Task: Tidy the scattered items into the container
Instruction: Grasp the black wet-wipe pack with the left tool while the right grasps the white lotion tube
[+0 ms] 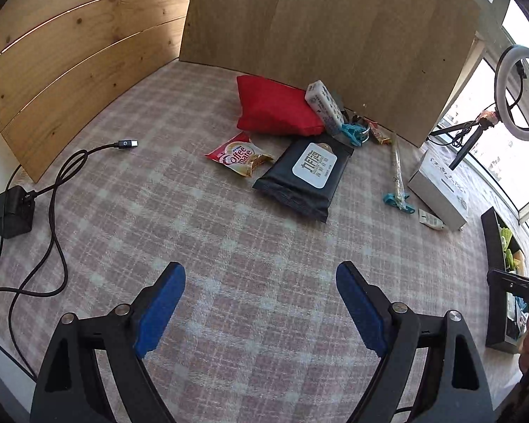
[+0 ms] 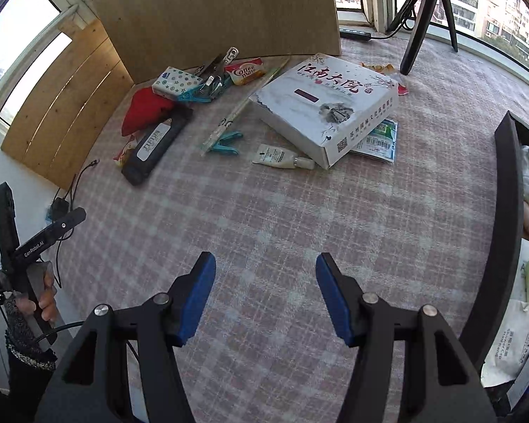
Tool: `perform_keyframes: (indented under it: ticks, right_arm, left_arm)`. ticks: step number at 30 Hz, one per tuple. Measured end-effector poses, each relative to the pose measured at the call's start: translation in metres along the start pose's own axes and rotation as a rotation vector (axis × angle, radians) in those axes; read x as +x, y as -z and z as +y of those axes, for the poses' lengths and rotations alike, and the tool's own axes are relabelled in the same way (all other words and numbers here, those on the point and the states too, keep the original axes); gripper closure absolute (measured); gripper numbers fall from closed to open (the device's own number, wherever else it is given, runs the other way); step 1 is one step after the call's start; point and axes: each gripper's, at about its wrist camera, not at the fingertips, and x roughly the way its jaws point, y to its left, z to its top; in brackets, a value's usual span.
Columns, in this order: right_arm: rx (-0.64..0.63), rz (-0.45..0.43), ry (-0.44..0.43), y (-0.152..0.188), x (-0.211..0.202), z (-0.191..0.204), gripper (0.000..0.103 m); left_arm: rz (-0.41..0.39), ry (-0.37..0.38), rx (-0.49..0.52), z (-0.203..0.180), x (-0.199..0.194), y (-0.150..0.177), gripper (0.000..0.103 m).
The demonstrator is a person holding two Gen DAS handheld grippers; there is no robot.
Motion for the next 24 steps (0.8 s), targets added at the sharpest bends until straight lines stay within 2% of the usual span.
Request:
perform_keyframes:
  ticks: [4, 9, 14, 17, 20, 24]
  right_arm:
    - [-0.016, -0.012, 0.044, 0.003, -0.006, -0.003, 0.045]
    - [0.012, -0.017, 0.033, 0.004, -0.011, -0.016, 0.045]
    - [0.002, -0.004, 0.021, 0.003, -0.010, -0.017, 0.045]
    - [-0.097, 0.026, 0.004, -0.007, -0.002, -0.005, 0.045]
    - [-0.254, 0.053, 0.052, -0.022, 0.011, 0.010, 0.046]
    - [-0.378, 0.085, 0.016, -0.048, 0.027, 0.025, 0.054]
  left_arm:
    - [0.011, 0.029, 0.065, -0.020, 0.011, -0.009, 0.017]
    - [0.036, 0.026, 0.204, -0.049, 0.034, -0.026, 0.017]
    - [0.059, 0.037, 0.293, -0.063, 0.052, -0.046, 0.017]
    - [0.091, 0.042, 0.340, -0.068, 0.064, -0.053, 0.017]
    - [0.124, 0.045, 0.377, -0.070, 0.075, -0.057, 0.019]
    - [0.147, 0.044, 0.424, -0.072, 0.083, -0.061, 0.022]
